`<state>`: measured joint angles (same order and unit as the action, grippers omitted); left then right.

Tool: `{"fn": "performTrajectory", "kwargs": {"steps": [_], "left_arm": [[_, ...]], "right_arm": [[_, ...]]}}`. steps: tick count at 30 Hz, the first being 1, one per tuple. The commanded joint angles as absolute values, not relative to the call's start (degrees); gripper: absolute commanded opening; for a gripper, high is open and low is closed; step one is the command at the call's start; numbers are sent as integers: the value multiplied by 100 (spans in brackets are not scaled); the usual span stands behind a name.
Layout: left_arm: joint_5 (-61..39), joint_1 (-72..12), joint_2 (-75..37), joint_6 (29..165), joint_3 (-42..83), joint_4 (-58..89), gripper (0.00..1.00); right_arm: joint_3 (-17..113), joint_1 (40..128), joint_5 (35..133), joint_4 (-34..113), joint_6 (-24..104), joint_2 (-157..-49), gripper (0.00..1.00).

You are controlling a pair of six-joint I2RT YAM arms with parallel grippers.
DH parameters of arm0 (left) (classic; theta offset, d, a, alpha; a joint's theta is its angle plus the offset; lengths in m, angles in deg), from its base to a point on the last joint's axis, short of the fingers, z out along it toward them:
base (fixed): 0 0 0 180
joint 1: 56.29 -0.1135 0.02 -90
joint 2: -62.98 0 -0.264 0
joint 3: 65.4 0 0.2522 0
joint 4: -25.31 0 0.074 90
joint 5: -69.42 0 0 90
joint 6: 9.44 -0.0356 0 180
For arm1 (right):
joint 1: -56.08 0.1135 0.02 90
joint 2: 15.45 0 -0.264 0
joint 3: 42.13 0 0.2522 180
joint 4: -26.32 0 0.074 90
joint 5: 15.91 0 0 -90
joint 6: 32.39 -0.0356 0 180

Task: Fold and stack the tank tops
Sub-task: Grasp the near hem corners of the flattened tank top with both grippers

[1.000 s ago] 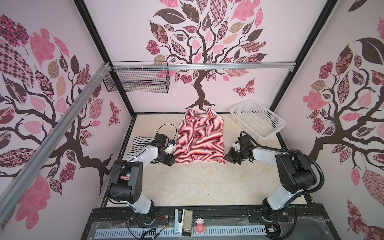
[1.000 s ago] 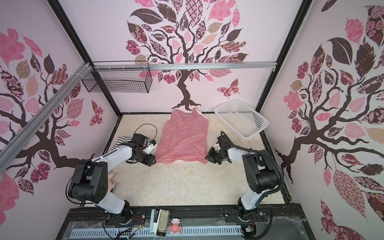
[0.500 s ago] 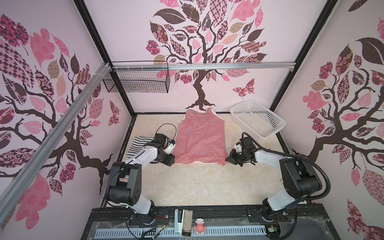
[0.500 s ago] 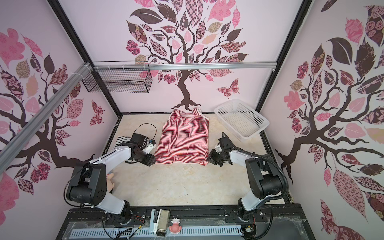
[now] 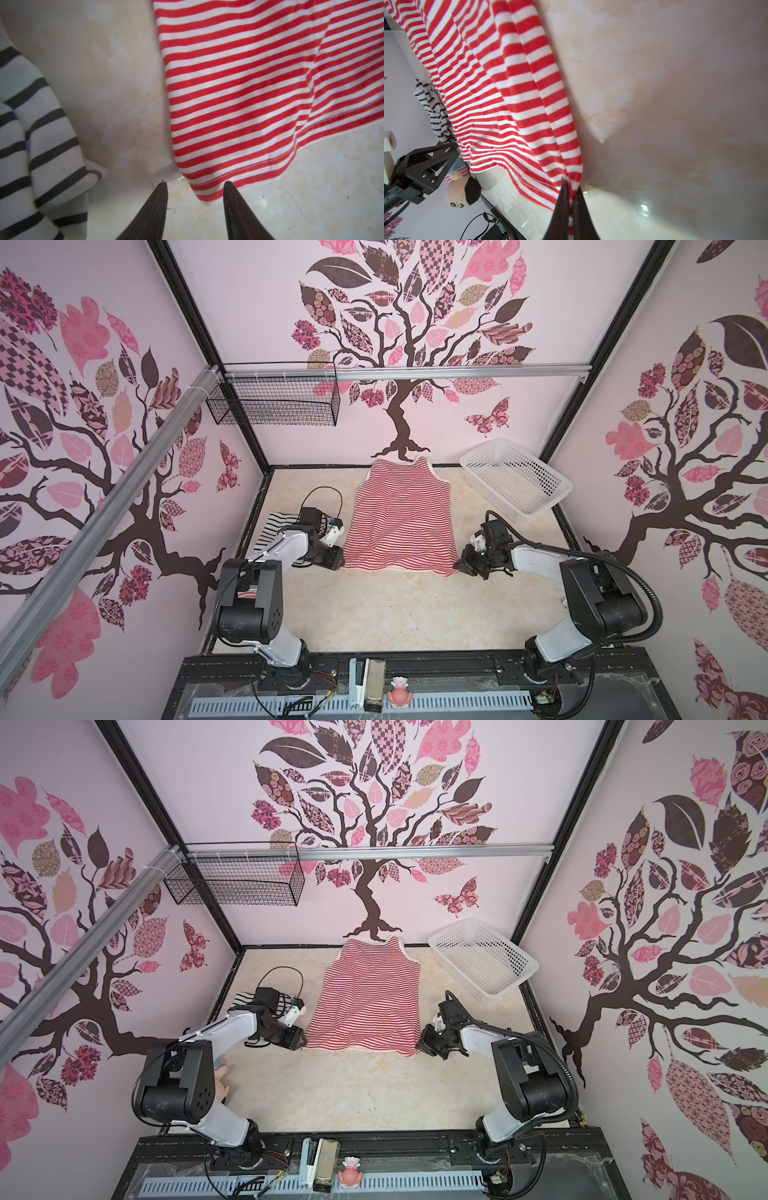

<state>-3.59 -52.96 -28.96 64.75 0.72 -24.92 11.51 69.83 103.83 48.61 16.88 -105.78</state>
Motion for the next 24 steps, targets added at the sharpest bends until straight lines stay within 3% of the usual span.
{"fn": "performTrajectory", "kwargs": {"steps": [1,10,20,22,24], "left_arm": [[-204,-5301,-3215,6571,152,-2556,48],[-62,-5304,-3696,6538,364,-2736,45],[86,-5134,-4124,6343,698,-3047,31],[82,-5115,-4135,6325,716,-3077,25],[86,-5119,-4082,6286,758,-3140,12]], "right_arm": [[1084,6944,10338,4942,1714,-10380,0],[965,6812,10362,5026,1771,-10220,0],[1016,6794,10398,5067,1814,-10183,0],[1064,6794,10396,5100,1832,-10201,0],[1124,6794,10389,5152,1849,-10211,0]]}}
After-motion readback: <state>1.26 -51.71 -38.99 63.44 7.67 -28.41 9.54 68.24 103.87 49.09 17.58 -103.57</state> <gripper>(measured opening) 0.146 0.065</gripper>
